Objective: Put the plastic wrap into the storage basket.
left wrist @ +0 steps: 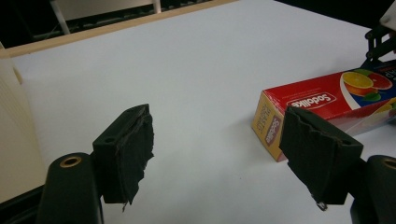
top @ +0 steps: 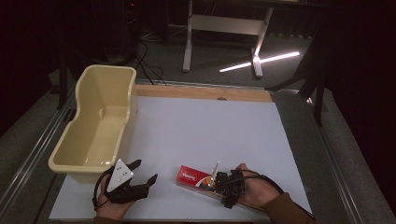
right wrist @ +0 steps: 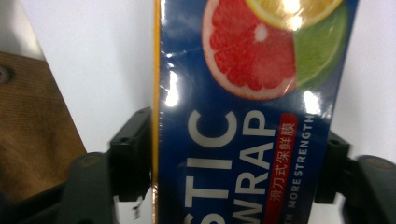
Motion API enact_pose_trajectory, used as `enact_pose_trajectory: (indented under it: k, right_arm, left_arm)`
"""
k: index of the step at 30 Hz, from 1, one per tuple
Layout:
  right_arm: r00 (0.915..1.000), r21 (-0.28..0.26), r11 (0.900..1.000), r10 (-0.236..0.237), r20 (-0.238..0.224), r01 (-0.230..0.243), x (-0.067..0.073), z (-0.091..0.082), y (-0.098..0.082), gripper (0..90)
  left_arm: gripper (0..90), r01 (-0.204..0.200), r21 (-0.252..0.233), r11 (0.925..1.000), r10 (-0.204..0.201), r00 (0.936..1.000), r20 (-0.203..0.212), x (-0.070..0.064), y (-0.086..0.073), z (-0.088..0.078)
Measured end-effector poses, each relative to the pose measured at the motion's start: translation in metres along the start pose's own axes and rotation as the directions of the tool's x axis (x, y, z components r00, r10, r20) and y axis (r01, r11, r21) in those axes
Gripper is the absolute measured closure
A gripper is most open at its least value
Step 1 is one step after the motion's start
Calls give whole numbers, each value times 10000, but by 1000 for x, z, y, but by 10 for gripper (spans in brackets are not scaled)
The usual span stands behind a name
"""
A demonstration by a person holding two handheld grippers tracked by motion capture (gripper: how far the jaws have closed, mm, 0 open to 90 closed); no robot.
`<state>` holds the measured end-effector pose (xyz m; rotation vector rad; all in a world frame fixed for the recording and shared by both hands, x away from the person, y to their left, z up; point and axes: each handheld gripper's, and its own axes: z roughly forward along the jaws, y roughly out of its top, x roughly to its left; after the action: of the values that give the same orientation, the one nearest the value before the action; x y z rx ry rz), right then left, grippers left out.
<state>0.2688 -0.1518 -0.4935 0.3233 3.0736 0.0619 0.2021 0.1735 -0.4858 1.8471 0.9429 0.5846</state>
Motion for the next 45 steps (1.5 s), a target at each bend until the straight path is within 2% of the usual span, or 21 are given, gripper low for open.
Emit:
enact_pose_trajectory:
  k: [4,10,16,17,18,19,24,27,31,33,34,35,36,37,38,39,40,41,42,43,45]
  right_arm:
    - [9999,321,9995,84,-118,-81,-2,-1,3,385]
    - [9994,576,9981,229,-268,-213,-5,-1,6,397]
    - [9915,203,9939,1097,-702,-1085,-13,-4,1,400]
    - [9797,107,9835,1806,-874,-1803,-18,-8,0,400]
    - [9797,107,9835,1806,-874,-1803,-18,-8,0,400]
    - [9565,-147,9637,2628,-1265,-2667,-25,-12,-3,400]
    - [9151,-813,9211,3629,-1757,-3809,-38,-23,-7,401]
    - [8801,-1211,8830,4222,-2172,-4535,-44,-29,-7,402]
    - [8411,-1718,8375,4639,-2779,-5187,-51,-34,-6,402]
    - [8258,-2011,8149,4765,-3016,-5436,-54,-37,-4,403]
    - [8258,-2011,8149,4765,-3016,-5436,-54,-37,-4,403]
    - [8023,-2296,7834,4927,-3370,-5775,-56,-40,-2,404]
    - [8023,-2296,7834,4927,-3370,-5775,-56,-40,-2,404]
    - [7833,-2528,7566,5018,-3668,-6031,-59,-44,1,404]
    - [7766,-2668,7435,5058,-3755,-6132,-60,-45,2,404]
    - [7600,-2900,7155,5137,-3982,-6356,-62,-47,4,404]
    - [7489,-3029,6978,5162,-4155,-6491,-63,-49,5,405]
    - [7299,-3164,6712,5196,-4441,-6704,-65,-51,6,404]
    - [7299,-3164,6712,5196,-4441,-6704,-65,-51,6,404]
    - [7072,-3302,6405,5167,-4825,-6933,-68,-54,9,404]
    - [6914,-3371,6219,5065,-5153,-7068,-70,-57,13,404]
  left_arm:
    - [258,16,3,10000,-16,10000,3,0,0,0]
    - [261,35,-11,10000,-35,10000,-15,0,0,0]
    - [263,45,-34,10000,-45,10000,-15,0,0,0]
    - [263,24,-13,10000,-24,10000,-9,0,0,0]
    - [263,24,-13,10000,-24,10000,-9,0,0,0]
    - [263,12,-25,10000,-12,10000,-5,0,0,0]
    - [263,7,-27,10000,-7,10000,7,0,0,0]
    - [264,-3,-31,10000,3,10000,4,-1,0,0]
    - [265,-14,-36,10000,14,10000,23,-1,0,0]
    - [265,-21,-31,10000,21,10000,27,-1,0,0]
    - [265,-21,-31,10000,21,10000,27,-1,0,0]
    - [266,-21,-35,10000,21,10000,35,-1,0,0]
    - [266,-19,-35,10000,19,10000,37,-1,0,0]
    - [266,-25,-40,10000,25,10000,44,-1,0,0]
    - [266,-27,-39,10000,27,10000,47,-1,0,0]
    - [266,-27,-38,10000,27,10000,46,-1,0,0]
    - [266,-26,-39,10000,26,10000,56,-1,0,0]
    - [266,-24,-44,10000,25,10000,63,-1,0,0]
    - [267,-24,-44,10000,25,10000,63,-1,0,0]
    - [269,-24,-56,10000,24,10000,77,-2,0,0]
    - [270,-38,-55,10000,39,10000,92,-3,0,1]
